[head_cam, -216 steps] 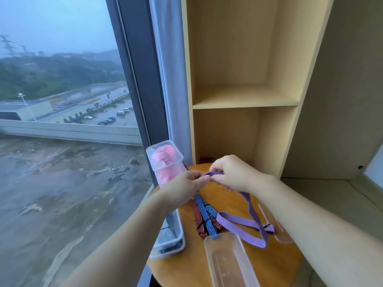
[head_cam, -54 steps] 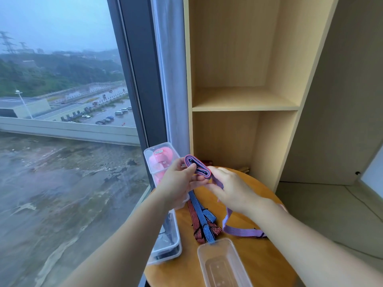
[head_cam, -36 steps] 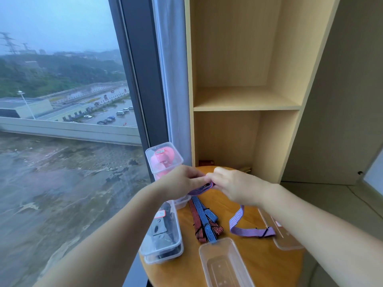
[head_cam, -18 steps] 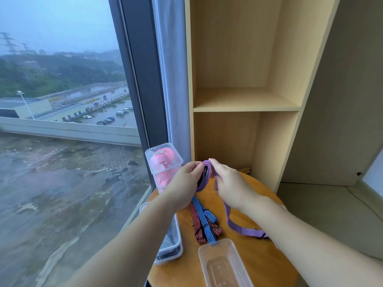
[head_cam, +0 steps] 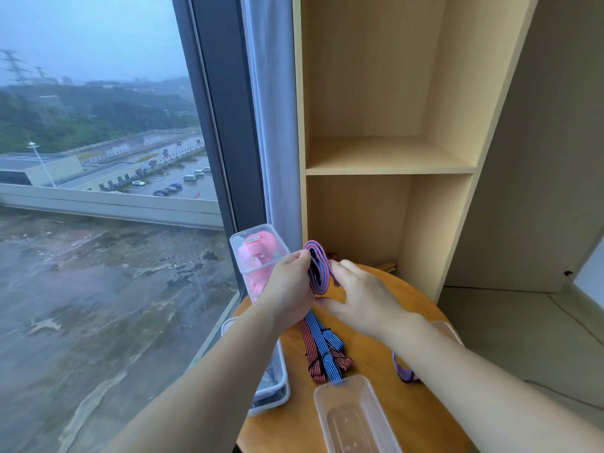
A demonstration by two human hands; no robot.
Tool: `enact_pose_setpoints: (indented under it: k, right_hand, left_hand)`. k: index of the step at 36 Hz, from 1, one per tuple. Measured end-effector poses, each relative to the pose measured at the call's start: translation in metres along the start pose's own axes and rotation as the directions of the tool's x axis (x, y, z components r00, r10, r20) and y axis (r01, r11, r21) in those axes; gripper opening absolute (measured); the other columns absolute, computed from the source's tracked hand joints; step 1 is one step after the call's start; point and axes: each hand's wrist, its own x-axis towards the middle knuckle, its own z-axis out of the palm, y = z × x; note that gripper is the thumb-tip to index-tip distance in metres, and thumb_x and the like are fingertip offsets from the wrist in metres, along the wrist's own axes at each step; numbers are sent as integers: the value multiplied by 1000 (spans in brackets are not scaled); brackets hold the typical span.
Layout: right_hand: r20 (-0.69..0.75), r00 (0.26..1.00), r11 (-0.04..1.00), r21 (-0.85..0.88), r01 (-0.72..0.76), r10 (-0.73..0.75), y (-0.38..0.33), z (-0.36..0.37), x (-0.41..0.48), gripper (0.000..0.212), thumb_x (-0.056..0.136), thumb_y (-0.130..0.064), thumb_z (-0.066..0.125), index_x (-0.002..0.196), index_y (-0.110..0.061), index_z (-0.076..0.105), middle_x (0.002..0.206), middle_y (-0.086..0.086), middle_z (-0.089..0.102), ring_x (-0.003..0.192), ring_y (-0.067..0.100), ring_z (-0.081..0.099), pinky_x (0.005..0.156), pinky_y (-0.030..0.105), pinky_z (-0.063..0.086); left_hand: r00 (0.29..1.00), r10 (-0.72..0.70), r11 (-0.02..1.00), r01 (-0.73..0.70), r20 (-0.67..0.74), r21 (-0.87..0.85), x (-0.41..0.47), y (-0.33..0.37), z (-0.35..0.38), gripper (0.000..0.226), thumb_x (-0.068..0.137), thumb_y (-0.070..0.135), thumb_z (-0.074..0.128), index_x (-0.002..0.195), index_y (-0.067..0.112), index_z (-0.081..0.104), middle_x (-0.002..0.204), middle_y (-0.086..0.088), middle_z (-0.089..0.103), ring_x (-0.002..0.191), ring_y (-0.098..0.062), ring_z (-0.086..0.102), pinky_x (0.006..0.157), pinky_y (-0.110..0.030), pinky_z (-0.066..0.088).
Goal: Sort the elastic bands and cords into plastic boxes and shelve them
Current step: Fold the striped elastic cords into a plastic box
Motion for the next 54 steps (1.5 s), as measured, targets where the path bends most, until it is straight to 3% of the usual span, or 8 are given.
enact_pose_setpoints:
  k: [8, 15, 20, 27, 32, 41, 48, 54]
  right_hand:
    - [-1, 989, 979, -141, 147, -149, 5, -8, -5, 31, 93, -38, 58, 112, -13, 59, 96, 3, 58, 86, 29, 59, 65, 38, 45]
    - [287, 935, 926, -249, 284, -210, 17, -28, 2, 39, 99, -36, 48, 130, -12, 46, 118, 5, 61, 103, 28, 59, 83, 39, 47]
    - [212, 955, 950, -191, 248, -207, 14, -33, 8, 35, 102, -26, 45, 133, -11, 47, 119, 7, 63, 104, 27, 60, 85, 36, 47]
    - [168, 967, 963, -158, 220, -193, 18, -37, 16, 27, 103, -14, 41, 121, -2, 57, 106, 15, 66, 99, 35, 60, 84, 47, 45]
    - [193, 944, 932, -196, 304, -267, 17, -37, 21, 25, 102, -10, 43, 121, -4, 57, 102, 14, 64, 91, 35, 60, 79, 47, 48]
    - [211, 934, 924, -194, 330, -289, 18, -38, 21, 32, 100, -7, 40, 130, -9, 53, 102, 11, 61, 87, 34, 60, 74, 46, 49]
    - [-7, 989, 976, 160, 144, -145, 16, -33, 28, 33, 92, 0, 49, 119, -16, 61, 91, 2, 59, 78, 14, 56, 75, 29, 48]
    - [12, 1000, 927, 376, 17, -24, 11, -25, 27, 49, 90, 1, 36, 121, -32, 56, 80, -11, 59, 55, 12, 59, 52, 28, 54]
  left_hand:
    - [1000, -21, 1000, 22, -10, 20, -4, 3, -2, 23, 105, 8, 34, 98, 5, 56, 83, -11, 61, 73, -16, 61, 68, -26, 51]
    - [994, -14, 821, -48, 104, 569, -7, 19, -22, 8, 99, 25, 55, 99, 19, 61, 86, -6, 69, 74, -20, 69, 77, -37, 60]
    - [989, -74, 920, 19, 125, 391, -5, 29, -35, 12, 97, 17, 59, 94, 5, 58, 84, -10, 71, 76, -21, 71, 69, -28, 59]
    - [974, -86, 800, -57, 208, 597, -11, 22, -36, 8, 95, 9, 60, 102, 9, 64, 87, -8, 68, 77, -16, 64, 85, -34, 53]
    - [976, -76, 779, -71, 205, 623, -10, 26, -34, 22, 95, 32, 61, 102, 16, 73, 66, 14, 67, 57, 5, 57, 55, -8, 42]
    - [937, -226, 835, 45, 268, 548, -8, 28, -27, 18, 98, 28, 54, 97, 15, 66, 43, 13, 48, 35, 0, 34, 38, -11, 28]
    - [988, -36, 874, -42, 151, 485, -2, 25, -11, 19, 100, 28, 53, 103, 14, 65, 73, -1, 63, 51, -9, 53, 46, -18, 40]
    - [993, 80, 931, -105, 86, 350, 4, 20, 0, 20, 103, 24, 47, 94, 10, 59, 46, 7, 48, 37, -5, 42, 43, -21, 46]
